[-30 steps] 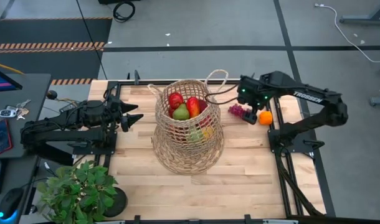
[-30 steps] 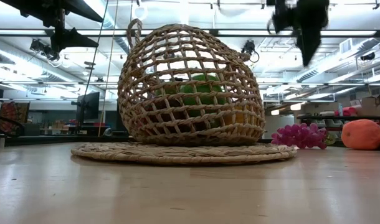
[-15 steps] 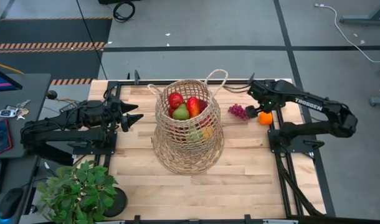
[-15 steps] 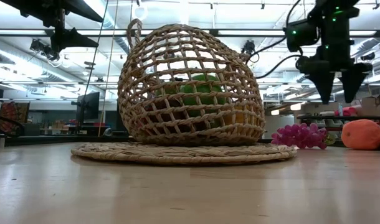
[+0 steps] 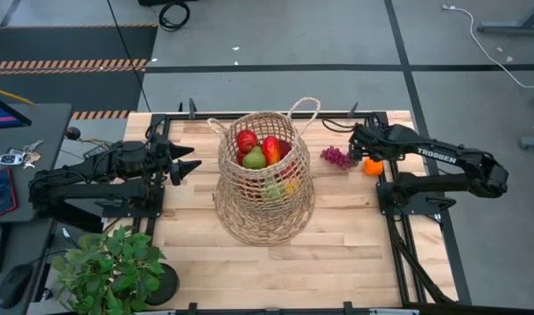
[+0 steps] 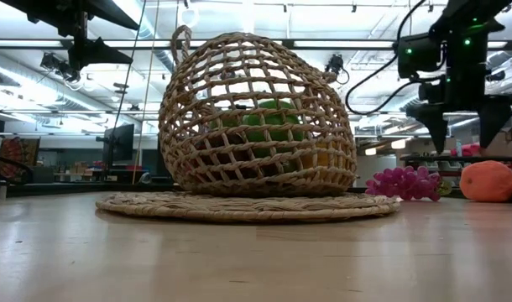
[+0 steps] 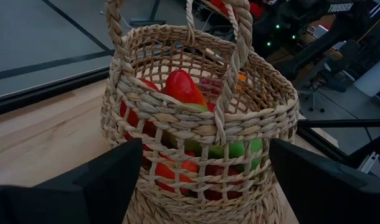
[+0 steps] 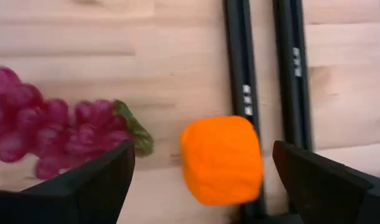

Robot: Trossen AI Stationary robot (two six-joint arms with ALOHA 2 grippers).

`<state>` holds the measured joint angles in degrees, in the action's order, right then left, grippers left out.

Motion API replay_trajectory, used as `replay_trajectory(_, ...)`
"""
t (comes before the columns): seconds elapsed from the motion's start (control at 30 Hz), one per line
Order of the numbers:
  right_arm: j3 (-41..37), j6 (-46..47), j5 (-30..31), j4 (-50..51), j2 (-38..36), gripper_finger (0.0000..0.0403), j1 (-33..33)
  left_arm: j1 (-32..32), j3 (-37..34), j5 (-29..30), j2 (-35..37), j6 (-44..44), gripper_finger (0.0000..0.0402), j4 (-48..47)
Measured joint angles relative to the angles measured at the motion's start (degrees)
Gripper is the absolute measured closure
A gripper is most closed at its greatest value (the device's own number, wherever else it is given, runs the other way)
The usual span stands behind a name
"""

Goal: Build produce basket
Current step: Put the orange into the brown basket

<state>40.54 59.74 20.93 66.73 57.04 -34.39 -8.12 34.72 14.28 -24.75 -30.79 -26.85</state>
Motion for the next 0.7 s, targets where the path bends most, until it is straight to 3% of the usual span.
replay_trajectory(0.27,-5.5,3.6,0.8,-6.1,-0.9,0.0045,0.2,0.0,0.0,0.0,0.0,0.0,0.0044,0.0)
replay_trajectory(0.5,-7.1,1.8,-6.0,-8.9,3.5,0.0057,-0.6,0.0,0.0,0.0,0.0,0.0,0.0044,0.0)
replay_trajectory(0.7,-6.6,0.1,-13.2,-19.2,3.9,0.0057,2.6,0.0,0.0,0.0,0.0,0.0,0.0044,0.0)
